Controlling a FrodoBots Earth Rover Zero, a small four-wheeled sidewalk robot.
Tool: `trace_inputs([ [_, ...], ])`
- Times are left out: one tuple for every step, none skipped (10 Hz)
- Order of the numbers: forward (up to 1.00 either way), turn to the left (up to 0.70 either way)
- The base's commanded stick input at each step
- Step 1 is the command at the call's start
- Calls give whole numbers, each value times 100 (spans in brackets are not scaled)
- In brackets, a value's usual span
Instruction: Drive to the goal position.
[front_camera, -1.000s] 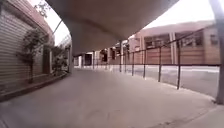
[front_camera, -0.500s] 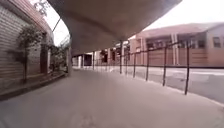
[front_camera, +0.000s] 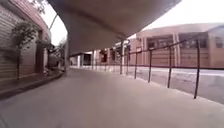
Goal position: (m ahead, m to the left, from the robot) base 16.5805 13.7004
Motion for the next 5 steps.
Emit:
trace_inputs([
  [70, 0],
  [70, 0],
  [70, 0],
  [70, 15],
  [70, 26],
])
